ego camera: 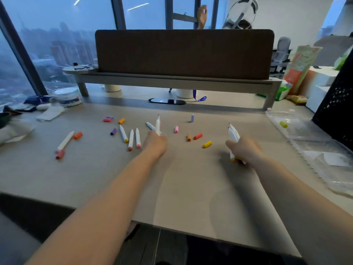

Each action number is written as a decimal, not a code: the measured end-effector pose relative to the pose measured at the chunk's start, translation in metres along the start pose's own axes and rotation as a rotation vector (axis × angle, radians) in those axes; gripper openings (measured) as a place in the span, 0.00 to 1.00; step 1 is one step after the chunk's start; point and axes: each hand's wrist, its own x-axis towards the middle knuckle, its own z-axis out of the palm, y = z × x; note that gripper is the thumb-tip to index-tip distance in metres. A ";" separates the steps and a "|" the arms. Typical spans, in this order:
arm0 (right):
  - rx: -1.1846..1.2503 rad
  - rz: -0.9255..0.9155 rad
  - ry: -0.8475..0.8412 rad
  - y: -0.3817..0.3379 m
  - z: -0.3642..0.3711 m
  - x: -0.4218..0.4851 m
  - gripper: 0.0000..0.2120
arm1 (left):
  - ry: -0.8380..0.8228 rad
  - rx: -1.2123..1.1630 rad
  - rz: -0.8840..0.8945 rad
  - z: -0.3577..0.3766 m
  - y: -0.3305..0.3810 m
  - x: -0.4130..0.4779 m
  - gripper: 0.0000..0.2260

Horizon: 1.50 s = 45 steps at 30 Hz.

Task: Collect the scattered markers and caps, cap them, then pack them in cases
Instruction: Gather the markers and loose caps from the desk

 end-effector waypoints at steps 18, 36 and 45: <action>0.146 -0.325 -0.083 -0.165 0.133 0.022 0.15 | 0.126 0.290 -0.042 -0.083 -0.058 0.050 0.27; 0.093 -0.226 -0.367 -0.223 0.137 0.024 0.14 | 0.092 0.070 -0.082 -0.122 -0.067 0.077 0.17; -0.101 -0.305 -0.368 -0.226 0.155 0.027 0.06 | 0.060 0.168 -0.120 -0.103 -0.052 0.092 0.17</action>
